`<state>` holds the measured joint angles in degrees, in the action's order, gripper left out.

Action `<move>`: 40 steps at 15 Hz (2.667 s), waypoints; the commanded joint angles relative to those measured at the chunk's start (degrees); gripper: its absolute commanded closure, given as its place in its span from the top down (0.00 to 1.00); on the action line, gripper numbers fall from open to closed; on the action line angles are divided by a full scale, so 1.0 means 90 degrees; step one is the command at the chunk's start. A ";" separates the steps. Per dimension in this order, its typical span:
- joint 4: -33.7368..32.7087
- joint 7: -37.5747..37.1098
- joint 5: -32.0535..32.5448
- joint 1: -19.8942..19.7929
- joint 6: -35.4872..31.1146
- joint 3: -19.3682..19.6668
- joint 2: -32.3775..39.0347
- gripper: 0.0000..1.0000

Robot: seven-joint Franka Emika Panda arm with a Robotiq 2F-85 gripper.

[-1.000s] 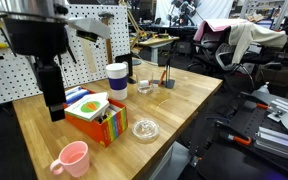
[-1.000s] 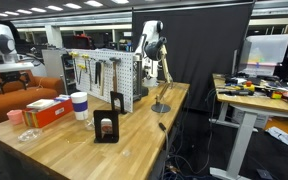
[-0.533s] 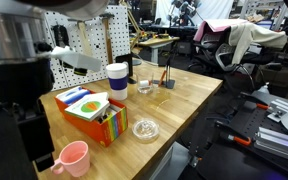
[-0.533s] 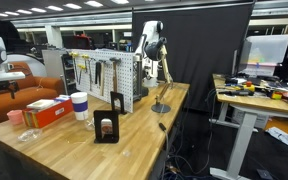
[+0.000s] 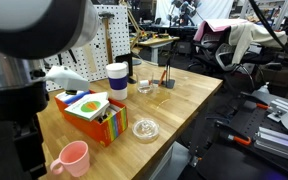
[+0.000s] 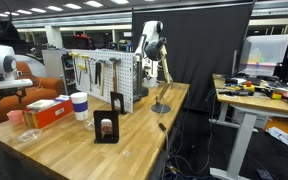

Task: Pour the water in the pink cup into the white and blue cup

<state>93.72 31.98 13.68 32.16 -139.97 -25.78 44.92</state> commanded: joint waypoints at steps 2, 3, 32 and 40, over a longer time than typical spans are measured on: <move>-0.0467 0.0063 0.0093 0.0136 0.0289 0.0054 0.0377 1.00; -0.0491 0.0073 0.0093 0.0141 0.0329 0.0056 0.0414 1.00; -0.0569 0.0708 0.0154 0.0107 0.0970 0.0170 0.0596 0.01; -0.0253 0.0618 0.0154 0.0040 0.0789 0.0149 0.0154 0.04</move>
<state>88.31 37.89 14.24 32.82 -132.25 -24.69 49.86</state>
